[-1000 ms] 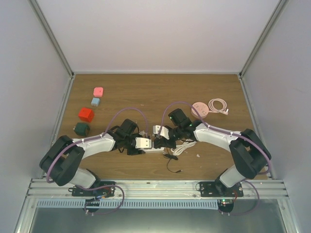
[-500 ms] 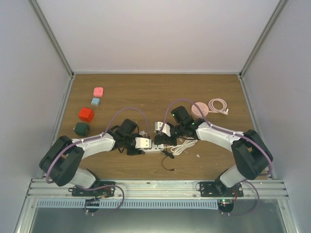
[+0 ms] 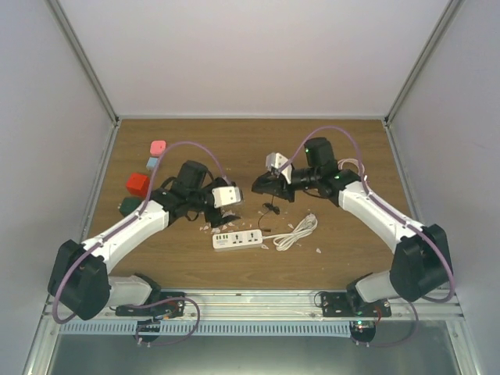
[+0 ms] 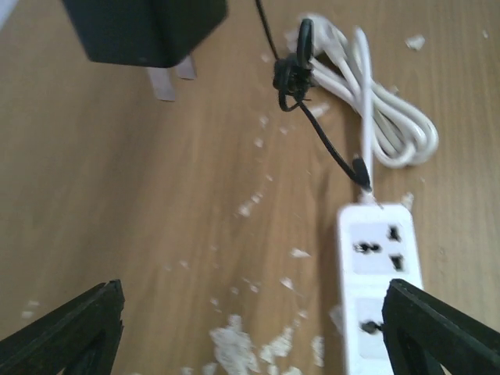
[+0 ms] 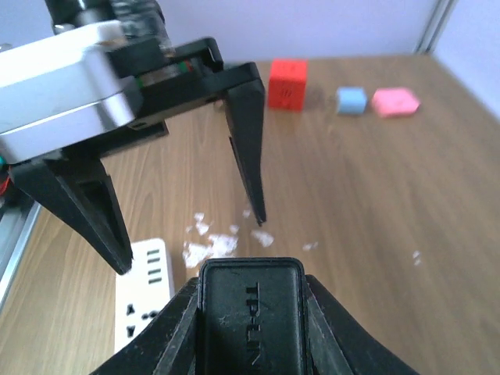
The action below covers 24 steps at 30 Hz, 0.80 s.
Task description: Pull the plug off the socket
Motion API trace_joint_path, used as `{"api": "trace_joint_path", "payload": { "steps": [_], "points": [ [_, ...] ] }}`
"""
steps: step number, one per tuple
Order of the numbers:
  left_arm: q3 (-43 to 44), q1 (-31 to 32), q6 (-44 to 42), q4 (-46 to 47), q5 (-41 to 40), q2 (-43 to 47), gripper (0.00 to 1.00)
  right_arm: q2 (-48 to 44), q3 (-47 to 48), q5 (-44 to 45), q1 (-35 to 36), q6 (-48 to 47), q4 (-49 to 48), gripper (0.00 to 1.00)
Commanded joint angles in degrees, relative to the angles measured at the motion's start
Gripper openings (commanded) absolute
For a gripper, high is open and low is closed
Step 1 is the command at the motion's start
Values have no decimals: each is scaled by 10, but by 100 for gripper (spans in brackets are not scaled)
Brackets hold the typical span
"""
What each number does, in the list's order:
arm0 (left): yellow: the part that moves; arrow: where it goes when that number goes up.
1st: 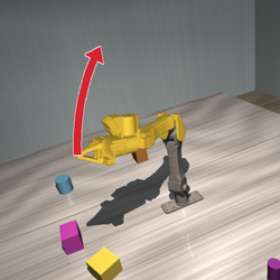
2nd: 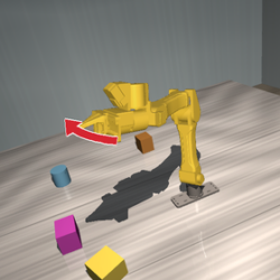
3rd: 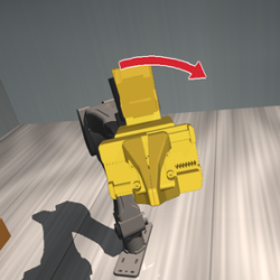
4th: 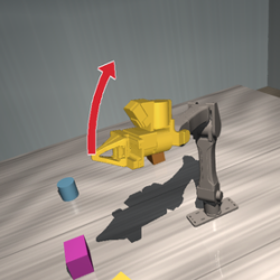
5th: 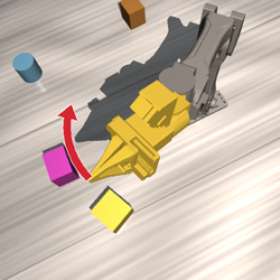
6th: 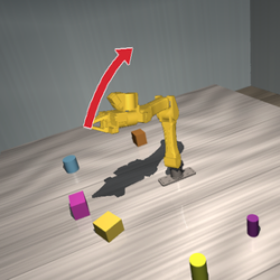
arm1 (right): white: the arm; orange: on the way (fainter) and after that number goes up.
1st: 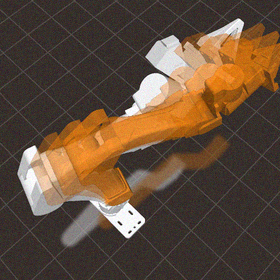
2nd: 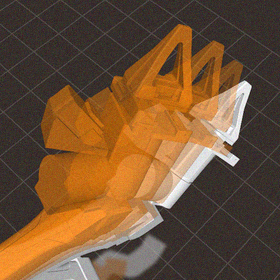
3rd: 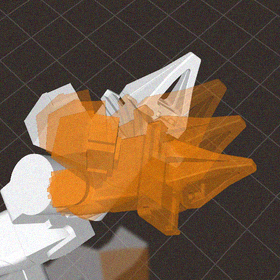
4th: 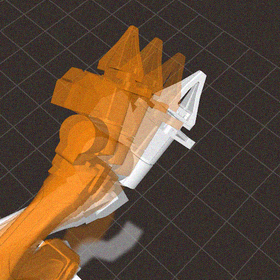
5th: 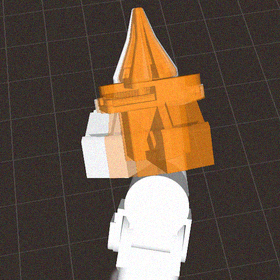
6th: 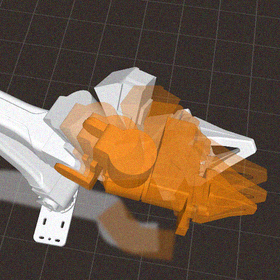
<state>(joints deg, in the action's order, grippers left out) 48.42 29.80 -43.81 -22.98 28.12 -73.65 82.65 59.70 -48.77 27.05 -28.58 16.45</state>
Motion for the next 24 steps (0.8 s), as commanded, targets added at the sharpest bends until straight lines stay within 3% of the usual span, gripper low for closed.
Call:
{"api": "trace_joint_path", "payload": {
  "steps": [1, 9, 16, 24],
  "points": [
    [65, -15, 40, 16, 16, 13, 92, -36, 34, -45, -17, 69, -48, 20],
    [160, -16, 61, 67, -35, -10, 93, -26, 40, -63, -39, 232, -157, 24],
    [164, -1, 91, 144, -81, -40, 88, -18, -19, -29, -57, 458, -320, 23],
    [167, 18, 83, 178, -129, -52, 85, 4, -18, 22, -66, 580, -376, 24]
  ]
}}
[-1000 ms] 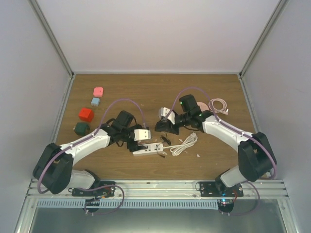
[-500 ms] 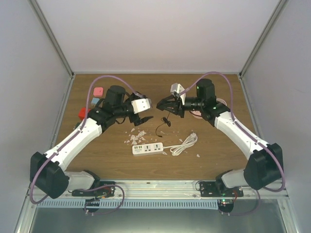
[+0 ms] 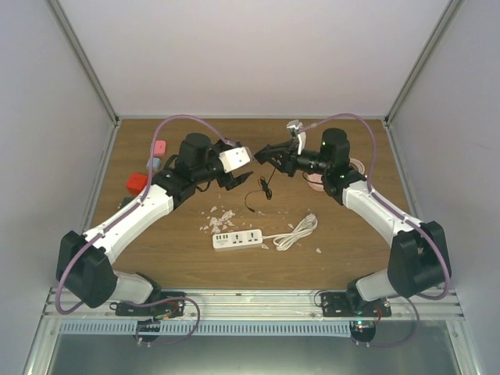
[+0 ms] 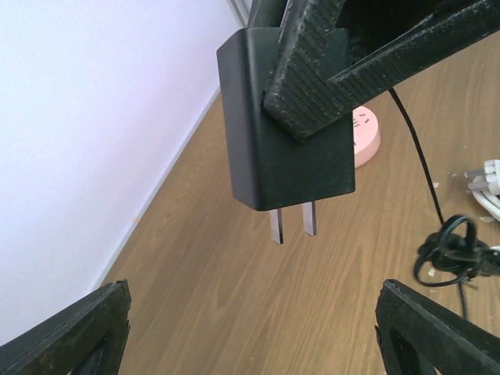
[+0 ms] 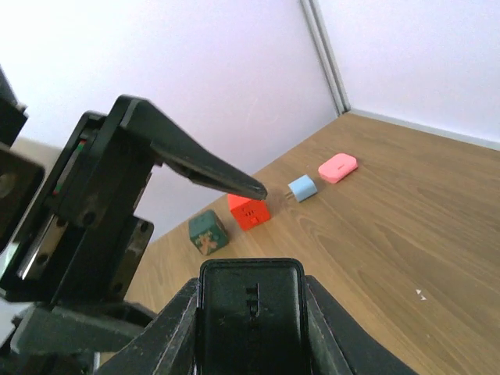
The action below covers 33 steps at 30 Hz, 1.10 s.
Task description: Pull the plug off the socket
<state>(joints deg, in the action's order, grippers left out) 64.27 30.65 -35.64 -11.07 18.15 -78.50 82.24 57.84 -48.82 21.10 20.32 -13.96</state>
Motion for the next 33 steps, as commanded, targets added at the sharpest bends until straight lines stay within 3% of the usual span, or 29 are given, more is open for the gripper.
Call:
{"api": "trace_joint_path", "payload": {
  "steps": [1, 16, 29, 33],
  "points": [
    [8, 11, 1, 61, -33, -5, 85, 11, -2, 20, -6, 102, -83, 24],
    [16, 60, -6, 109, -109, -32, 76, 36, -46, 6, -6, 217, -192, 23],
    [38, 92, -3, 109, -122, -57, 59, 44, -72, 13, -3, 233, -228, 24],
    [42, 98, -10, 109, -124, -67, 50, 58, -73, 0, -3, 259, -247, 24]
  ]
}}
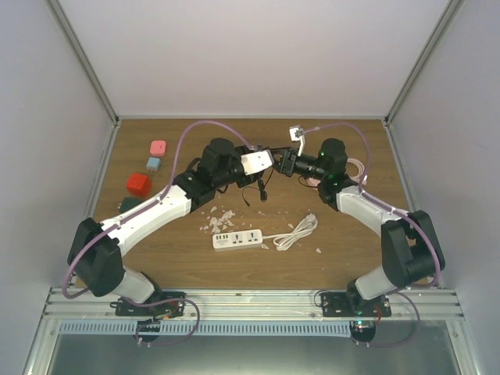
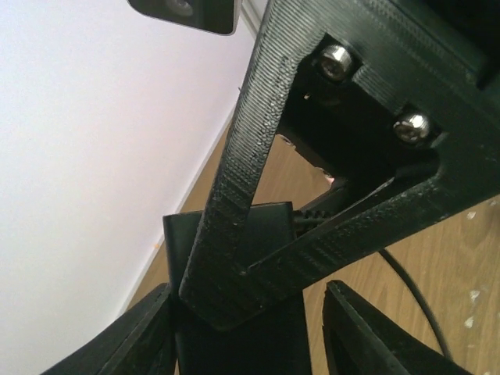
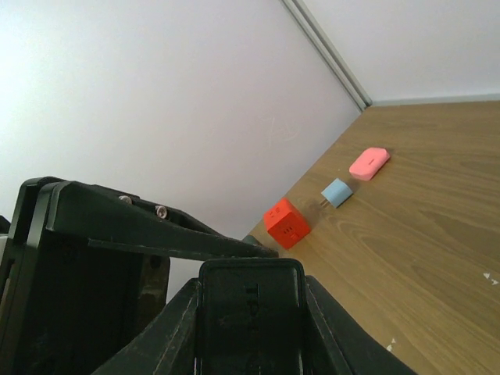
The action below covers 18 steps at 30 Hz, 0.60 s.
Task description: Pull the plug off the socket
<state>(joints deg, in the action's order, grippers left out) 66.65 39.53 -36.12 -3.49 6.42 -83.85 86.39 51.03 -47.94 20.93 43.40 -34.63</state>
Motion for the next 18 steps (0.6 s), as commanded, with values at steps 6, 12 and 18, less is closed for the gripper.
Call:
{"api": "trace_joint_path", "payload": {
  "steps": [6, 12, 18],
  "points": [
    [23, 10, -16, 33, -13, -15, 35, 21, -3, -27, -2, 46, -59, 26],
    [13, -5, -28, 19, -16, 1, 24, 6, 33, -55, -13, -37, 23, 64],
    [4, -65, -8, -20, 32, 19, 16, 1, 92, -70, -42, -230, 205, 89]
  ]
}}
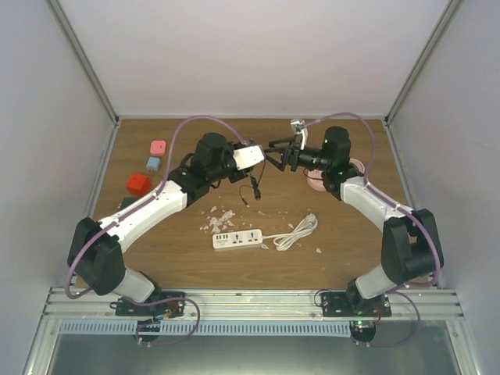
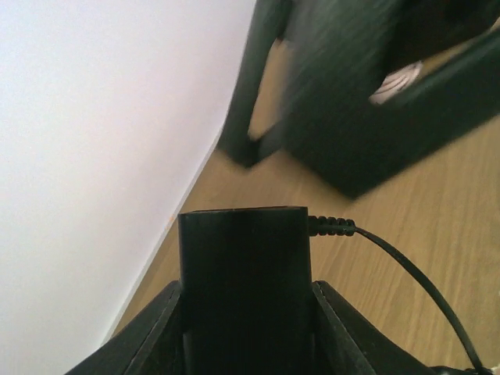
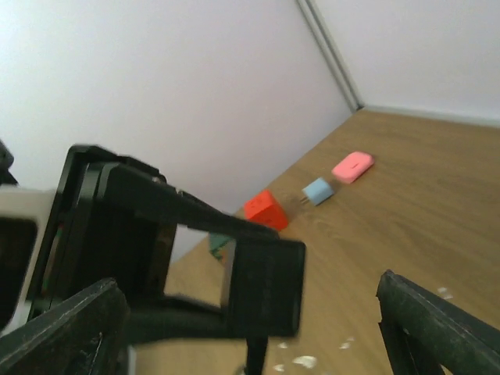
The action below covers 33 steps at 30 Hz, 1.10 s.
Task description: Pull the plug off the socket
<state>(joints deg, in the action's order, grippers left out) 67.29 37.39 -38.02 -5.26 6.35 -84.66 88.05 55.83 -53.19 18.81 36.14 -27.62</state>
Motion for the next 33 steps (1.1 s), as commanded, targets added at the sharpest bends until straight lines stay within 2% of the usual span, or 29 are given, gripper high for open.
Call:
{"api": "trace_joint_path", "payload": {
  "steps": [1, 6, 12, 17, 21, 25, 29, 33],
  "points": [
    [-4, -55, 13, -11, 41, 29, 16, -17, 52, -12, -22, -199, 169, 90],
    [-24, -133, 23, -54, 75, 29, 15, -28, 77, 12, -30, -394, 333, 94],
    [-80, -255, 35, -56, 129, 25, 15, -28, 104, 38, -32, -559, 483, 96],
    [-85, -319, 27, -70, 147, -24, 15, -7, 151, 92, -32, -685, 611, 97],
    [-77, -357, 17, -87, 151, -66, 16, 6, 165, 141, -32, -748, 662, 97],
    [-48, -389, 19, -106, 151, -117, 18, 3, 136, 170, -32, -779, 657, 97],
    [-21, -398, 25, -102, 138, -167, 18, 16, 109, 183, -32, -807, 654, 97],
    [24, -398, 38, -105, 123, -227, 19, 36, 103, 192, -32, -854, 692, 93]
  ]
}}
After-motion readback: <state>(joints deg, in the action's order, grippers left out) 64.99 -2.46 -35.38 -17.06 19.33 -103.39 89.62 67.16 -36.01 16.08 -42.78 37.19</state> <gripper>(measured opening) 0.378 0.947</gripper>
